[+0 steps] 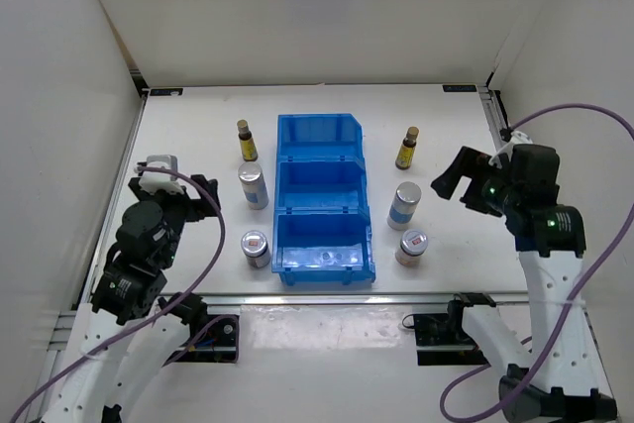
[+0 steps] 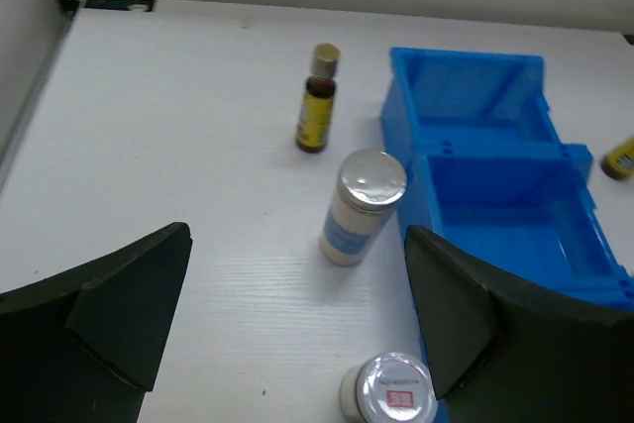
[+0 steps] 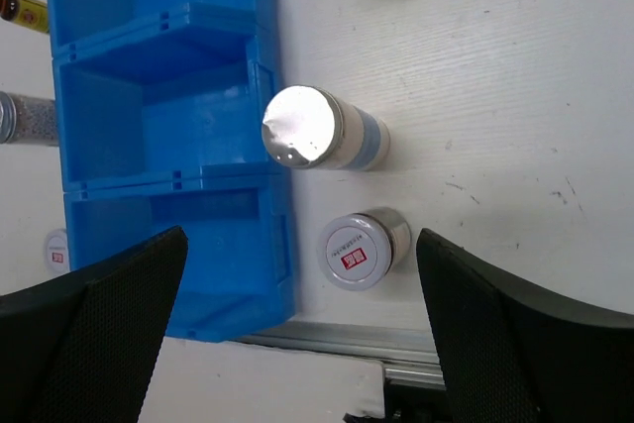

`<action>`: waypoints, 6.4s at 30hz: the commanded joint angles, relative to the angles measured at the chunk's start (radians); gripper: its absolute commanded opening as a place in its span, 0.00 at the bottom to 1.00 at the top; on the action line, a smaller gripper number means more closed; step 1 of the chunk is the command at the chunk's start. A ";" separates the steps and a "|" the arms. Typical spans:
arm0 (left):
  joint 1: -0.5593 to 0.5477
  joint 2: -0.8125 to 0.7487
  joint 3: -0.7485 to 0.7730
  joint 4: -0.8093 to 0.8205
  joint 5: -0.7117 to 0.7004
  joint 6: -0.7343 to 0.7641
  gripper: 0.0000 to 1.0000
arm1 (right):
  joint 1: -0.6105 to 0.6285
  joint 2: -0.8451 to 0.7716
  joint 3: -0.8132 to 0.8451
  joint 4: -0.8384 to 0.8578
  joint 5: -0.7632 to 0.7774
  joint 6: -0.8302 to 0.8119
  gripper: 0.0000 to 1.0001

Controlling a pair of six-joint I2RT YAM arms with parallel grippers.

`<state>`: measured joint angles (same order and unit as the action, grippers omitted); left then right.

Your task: Organize the condiment bottles

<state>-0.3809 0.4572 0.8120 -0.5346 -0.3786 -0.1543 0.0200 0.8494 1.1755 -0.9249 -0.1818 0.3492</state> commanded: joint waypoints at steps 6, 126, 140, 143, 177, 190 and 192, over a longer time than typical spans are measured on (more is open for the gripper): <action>-0.049 0.040 -0.031 0.012 0.150 -0.039 0.99 | -0.006 -0.119 -0.149 -0.066 -0.041 0.085 1.00; -0.049 0.406 0.081 -0.323 0.516 -0.425 1.00 | 1.216 0.570 0.053 -0.189 0.924 0.918 1.00; -0.158 0.489 -0.020 -0.404 0.359 -0.597 1.00 | 1.236 0.313 -0.154 -0.026 0.947 0.921 1.00; -0.158 0.509 -0.020 -0.404 0.314 -0.606 1.00 | 1.236 0.332 -0.143 -0.026 0.947 0.912 1.00; -0.158 0.620 -0.048 -0.304 0.280 -0.597 0.93 | 1.236 0.341 -0.134 -0.026 0.938 0.901 1.00; -0.158 0.620 -0.048 -0.275 0.271 -0.597 0.99 | 1.236 0.341 -0.134 -0.026 0.938 0.892 1.00; -0.158 0.620 -0.048 -0.275 0.271 -0.606 0.99 | 1.236 0.341 -0.134 -0.026 0.938 0.892 1.00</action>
<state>-0.5343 1.0847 0.7769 -0.7929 -0.0868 -0.7601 1.2514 1.1912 1.0298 -0.9642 0.7197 1.2377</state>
